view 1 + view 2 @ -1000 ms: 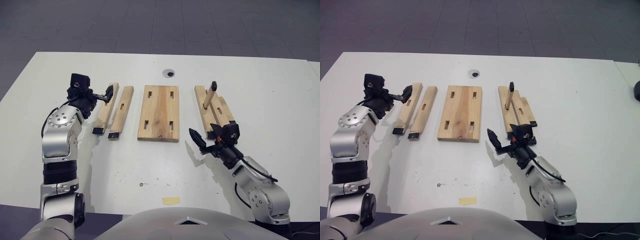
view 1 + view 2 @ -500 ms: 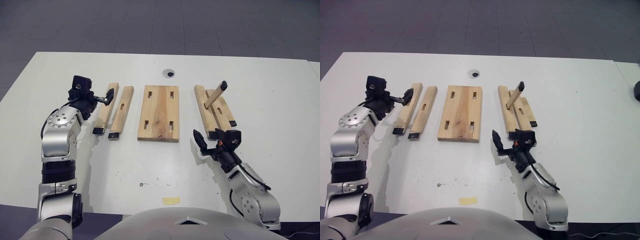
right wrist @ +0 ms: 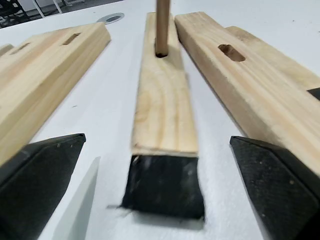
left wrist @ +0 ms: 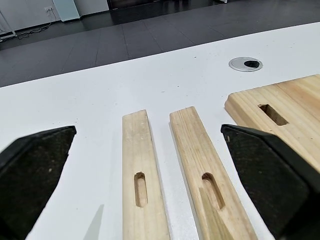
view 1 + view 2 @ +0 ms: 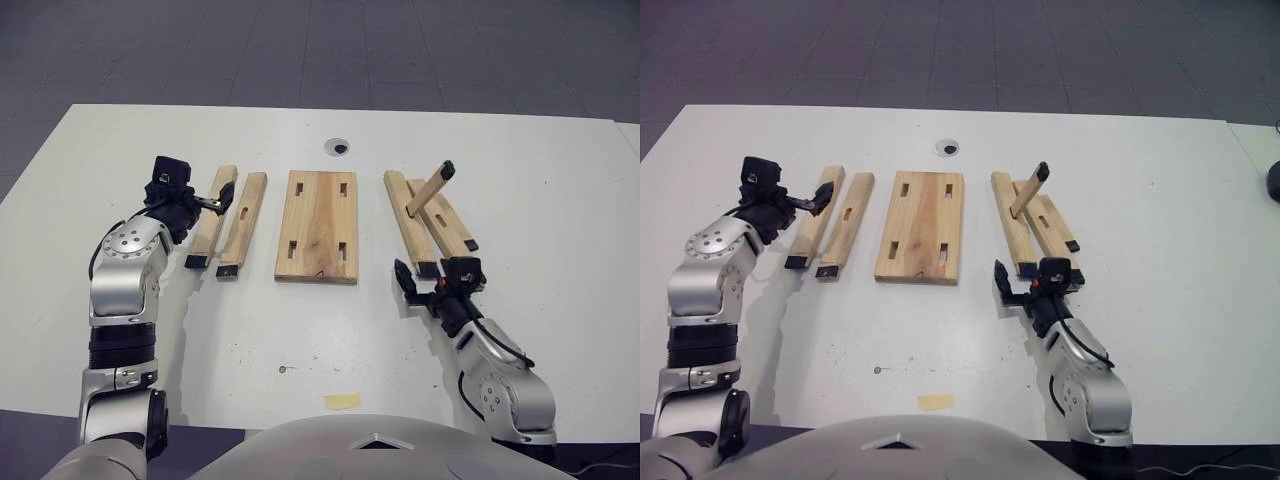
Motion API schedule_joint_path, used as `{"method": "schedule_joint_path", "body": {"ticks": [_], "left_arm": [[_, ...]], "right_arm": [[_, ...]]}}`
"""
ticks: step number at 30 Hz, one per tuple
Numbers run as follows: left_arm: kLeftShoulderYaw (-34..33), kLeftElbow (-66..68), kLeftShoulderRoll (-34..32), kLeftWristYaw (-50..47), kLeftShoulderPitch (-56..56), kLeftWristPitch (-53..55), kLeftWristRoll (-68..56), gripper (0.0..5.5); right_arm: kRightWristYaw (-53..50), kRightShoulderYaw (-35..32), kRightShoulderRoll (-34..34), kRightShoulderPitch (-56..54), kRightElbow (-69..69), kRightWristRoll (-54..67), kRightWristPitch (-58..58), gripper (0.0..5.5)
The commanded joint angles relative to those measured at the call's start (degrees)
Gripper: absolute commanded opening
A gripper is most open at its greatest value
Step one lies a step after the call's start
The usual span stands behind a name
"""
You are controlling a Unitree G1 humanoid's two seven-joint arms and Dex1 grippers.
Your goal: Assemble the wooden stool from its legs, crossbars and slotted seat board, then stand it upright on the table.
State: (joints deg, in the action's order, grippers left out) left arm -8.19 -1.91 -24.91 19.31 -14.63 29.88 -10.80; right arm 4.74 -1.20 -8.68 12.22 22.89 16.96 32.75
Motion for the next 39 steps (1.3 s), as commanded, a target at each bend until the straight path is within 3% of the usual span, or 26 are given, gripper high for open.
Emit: {"method": "schedule_joint_path", "body": {"ticks": [1, 10, 18, 25, 31, 39], "left_arm": [[0.4, -0.6, 0.8, -0.7, 0.8, 0.1, 0.5, 5.4], [1.3, -3.2, 2.7, -2.2, 2.8, 2.1, 0.3, 5.4], [2.3, -8.1, 6.2, -5.6, 6.9, 3.8, 0.3, 5.4], [1.3, -10.1, 8.0, -7.9, 8.8, 4.3, -0.2, 5.4], [-1.7, -9.7, 10.4, -6.1, 3.4, 6.5, -6.8, 5.4], [-7.4, -11.5, 13.3, 1.6, -7.8, 20.7, -31.4, 5.4]], "right_arm": [[-1.4, 0.3, -1.2, -5.0, 0.0, -1.8, 5.1, 4.96], [3.4, 6.2, -9.3, -7.3, 0.8, -6.4, 13.5, 3.51], [7.1, 5.5, -13.5, -8.1, 0.6, -7.3, 15.3, 2.13], [10.1, 6.1, -15.3, -9.4, 0.5, -7.5, 13.8, 2.06], [7.6, 1.9, -12.3, -11.4, -4.5, -9.9, -2.5, 2.06], [10.1, 4.0, -9.5, -10.7, -5.5, -12.6, -23.8, 2.06]]}}
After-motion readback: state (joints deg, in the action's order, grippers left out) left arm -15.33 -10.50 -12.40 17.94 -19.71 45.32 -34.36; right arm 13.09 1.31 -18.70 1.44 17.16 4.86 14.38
